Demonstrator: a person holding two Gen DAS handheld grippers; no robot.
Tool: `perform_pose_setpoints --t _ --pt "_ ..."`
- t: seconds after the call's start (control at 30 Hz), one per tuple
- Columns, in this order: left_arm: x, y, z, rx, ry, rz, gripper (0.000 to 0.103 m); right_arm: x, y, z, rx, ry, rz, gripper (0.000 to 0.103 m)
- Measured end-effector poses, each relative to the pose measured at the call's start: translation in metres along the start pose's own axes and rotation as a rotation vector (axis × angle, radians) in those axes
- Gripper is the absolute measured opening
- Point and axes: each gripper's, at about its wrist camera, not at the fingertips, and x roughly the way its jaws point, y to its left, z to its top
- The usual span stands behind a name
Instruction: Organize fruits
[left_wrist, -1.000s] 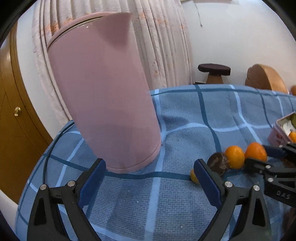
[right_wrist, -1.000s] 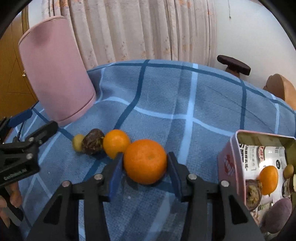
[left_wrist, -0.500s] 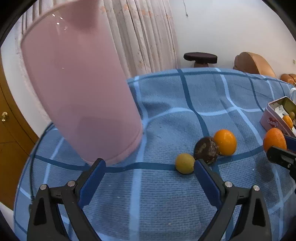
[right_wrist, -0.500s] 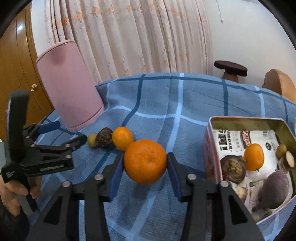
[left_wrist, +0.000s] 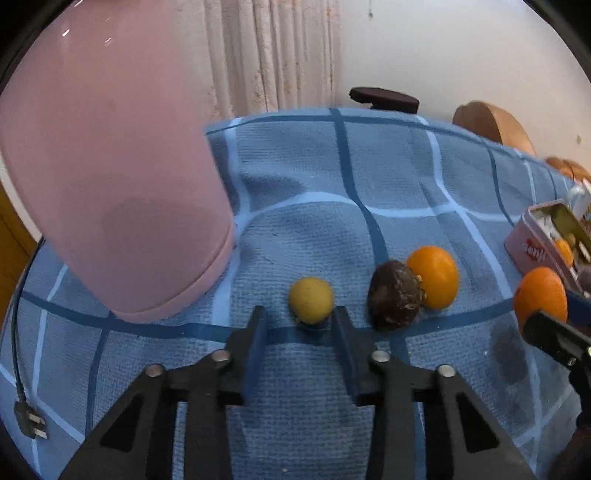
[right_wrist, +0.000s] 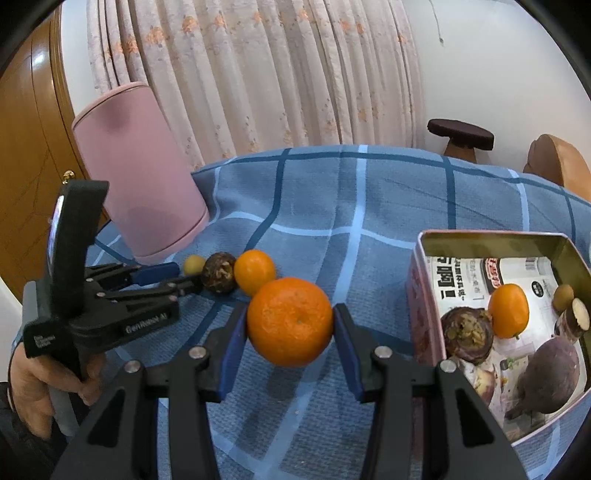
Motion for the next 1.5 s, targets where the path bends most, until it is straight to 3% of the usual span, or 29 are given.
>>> perform_pose_setpoints --t 0.1,0.23,0.4,0.47,0.57,0.67,1.03,1.2,1.37,1.5 --pt "-0.012 0.010 0.000 -0.056 -0.058 -0.016 0.027 -0.005 0.001 0.001 -0.006 -0.035 -0.006 0.049" --pt "-0.044 0.009 -0.004 -0.075 -0.230 0.055 0.027 -0.021 0.005 0.003 -0.040 -0.134 -0.053 0.049" --pt "-0.063 -0.004 -0.010 -0.059 -0.341 0.115 0.027 -0.033 0.008 0.004 -0.068 -0.232 -0.121 0.049" --pt "-0.068 -0.006 -0.008 -0.052 -0.378 0.086 0.027 -0.039 0.008 0.005 -0.082 -0.271 -0.162 0.049" --pt "-0.082 -0.004 -0.012 -0.067 -0.423 -0.062 0.027 -0.045 0.010 0.005 -0.091 -0.315 -0.222 0.049" --pt "-0.091 -0.004 -0.014 -0.080 -0.447 -0.139 0.027 -0.050 0.005 0.005 -0.085 -0.330 -0.245 0.049" --pt "-0.085 -0.029 -0.019 -0.028 -0.447 -0.057 0.027 -0.062 -0.007 -0.001 -0.065 -0.335 -0.242 0.050" --pt "-0.090 -0.043 -0.024 -0.034 -0.461 -0.069 0.027 -0.068 -0.012 -0.005 -0.067 -0.337 -0.240 0.050" --pt "-0.100 -0.056 -0.031 -0.045 -0.474 -0.177 0.027 -0.077 -0.019 -0.011 -0.069 -0.344 -0.253 0.050" --pt "-0.103 -0.066 -0.031 -0.047 -0.474 -0.199 0.027 -0.086 -0.029 -0.014 -0.066 -0.350 -0.266 0.050"
